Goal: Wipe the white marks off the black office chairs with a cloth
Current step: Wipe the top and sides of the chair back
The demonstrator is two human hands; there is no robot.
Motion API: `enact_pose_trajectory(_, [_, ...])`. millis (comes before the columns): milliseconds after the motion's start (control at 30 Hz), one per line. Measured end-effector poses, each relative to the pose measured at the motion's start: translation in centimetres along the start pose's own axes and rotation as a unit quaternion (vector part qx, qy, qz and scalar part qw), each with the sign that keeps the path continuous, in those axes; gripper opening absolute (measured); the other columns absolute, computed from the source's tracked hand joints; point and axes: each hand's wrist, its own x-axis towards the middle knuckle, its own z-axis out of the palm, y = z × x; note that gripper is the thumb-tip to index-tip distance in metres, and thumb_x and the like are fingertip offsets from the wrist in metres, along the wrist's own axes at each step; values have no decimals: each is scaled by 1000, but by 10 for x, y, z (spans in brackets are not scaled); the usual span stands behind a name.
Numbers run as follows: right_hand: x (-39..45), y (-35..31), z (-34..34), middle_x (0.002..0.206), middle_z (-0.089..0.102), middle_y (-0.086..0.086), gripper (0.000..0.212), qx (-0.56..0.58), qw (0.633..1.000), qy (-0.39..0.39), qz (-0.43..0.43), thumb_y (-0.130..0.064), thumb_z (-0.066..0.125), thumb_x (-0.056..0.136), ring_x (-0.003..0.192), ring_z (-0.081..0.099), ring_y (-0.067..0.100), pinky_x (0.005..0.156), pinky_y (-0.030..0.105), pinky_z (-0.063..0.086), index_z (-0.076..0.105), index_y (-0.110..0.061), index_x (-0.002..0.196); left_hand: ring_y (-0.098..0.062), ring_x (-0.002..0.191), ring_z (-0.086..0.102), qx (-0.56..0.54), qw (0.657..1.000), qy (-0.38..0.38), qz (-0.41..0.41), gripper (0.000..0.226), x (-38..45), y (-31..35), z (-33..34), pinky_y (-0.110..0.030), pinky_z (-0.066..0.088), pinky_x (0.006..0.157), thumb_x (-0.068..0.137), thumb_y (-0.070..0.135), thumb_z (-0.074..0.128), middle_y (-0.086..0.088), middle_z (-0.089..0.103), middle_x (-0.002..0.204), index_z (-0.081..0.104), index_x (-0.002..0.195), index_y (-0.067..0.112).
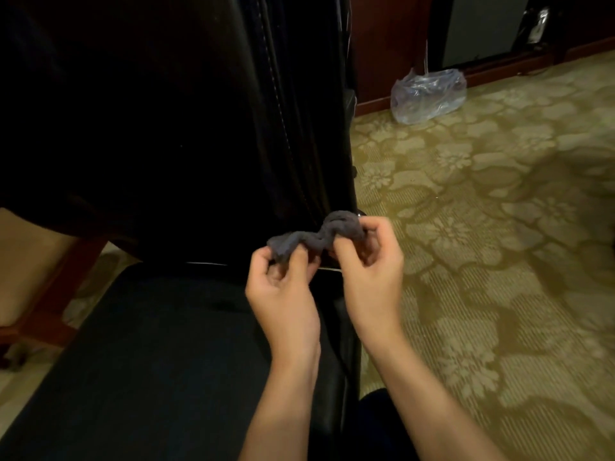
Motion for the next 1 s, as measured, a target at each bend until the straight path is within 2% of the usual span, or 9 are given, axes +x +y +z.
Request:
enact_pose_trajectory(133, [3, -2, 7, 83, 66, -8, 18, -18, 999, -11, -37, -11, 65, 88, 77, 65, 8, 70, 27, 53, 58, -26, 94, -15, 97, 72, 95, 989, -10, 110, 18, 2, 6, 1, -31, 58, 86, 90, -2, 67, -4, 74, 98, 65, 101, 13])
enact_pose_trajectory(233, [16, 11, -3, 81, 65, 3, 13, -21, 999, -35, 23, -10, 64, 87, 78, 63, 16, 74, 50, 54, 59, -22, 91, -10, 87, 72, 187, 974, -34, 127, 18, 13, -5, -5, -36, 60, 80, 88, 4, 72, 5, 73, 88, 65, 92, 20])
enact_pose_trajectory(333, [31, 13, -15, 82, 66, 6, 7, -47, 995, -85, 29, -18, 63, 85, 79, 64, 25, 76, 58, 52, 59, -21, 89, -8, 84, 72, 234, 964, -50, 116, 13, 17, -11, -11, -43, 61, 82, 88, 6, 73, 6, 73, 85, 66, 90, 17])
enact_pose_trajectory(467, [53, -28, 3, 73, 62, 2, 7, -74, 985, -128, -94, -20, 65, 87, 68, 59, 23, 63, 43, 50, 58, -18, 87, -19, 84, 72, 174, 960, -52, 215, 23, 19, 20, -4, -41, 62, 76, 90, 11, 70, 6, 71, 84, 64, 87, 32])
enact_pose_trajectory(567, [66, -45, 14, 73, 61, 10, 9, -94, 974, -148, -142, -14, 63, 90, 66, 58, 27, 62, 44, 48, 58, -7, 92, -23, 79, 72, 185, 944, -69, 263, 15, 25, 40, 2, -36, 61, 70, 93, 13, 69, 3, 70, 82, 63, 90, 27])
enact_pose_trajectory(667, [64, -31, 3, 75, 59, 6, 9, -136, 963, -172, -158, -11, 58, 86, 67, 57, 20, 64, 36, 47, 57, -8, 95, -19, 78, 72, 213, 937, -88, 264, 16, 26, 38, -1, -39, 61, 70, 92, 18, 70, 5, 71, 83, 63, 89, 32])
enact_pose_trajectory(767, [59, -4, -15, 73, 57, -1, 15, -212, 944, -196, -158, -17, 55, 84, 65, 51, 9, 60, 21, 40, 57, -7, 95, -10, 75, 71, 284, 923, -88, 244, 8, 27, 22, -13, -38, 61, 68, 90, 18, 72, 8, 71, 81, 66, 92, 24])
enact_pose_trajectory(867, [60, 10, -26, 75, 58, -3, 25, -257, 932, -203, -158, -26, 49, 84, 67, 49, 6, 60, 23, 38, 59, -7, 95, -12, 71, 71, 328, 913, -97, 221, 9, 27, 11, -19, -45, 60, 66, 89, 16, 73, 9, 71, 78, 67, 92, 22])
enact_pose_trajectory(1000, [71, -29, -9, 73, 58, 0, 22, -223, 932, -181, -220, -23, 53, 82, 65, 51, 8, 62, 23, 41, 61, -7, 94, -16, 68, 70, 250, 922, -74, 285, 6, 25, 34, -1, -41, 61, 63, 87, 31, 69, 5, 70, 77, 63, 88, 29])
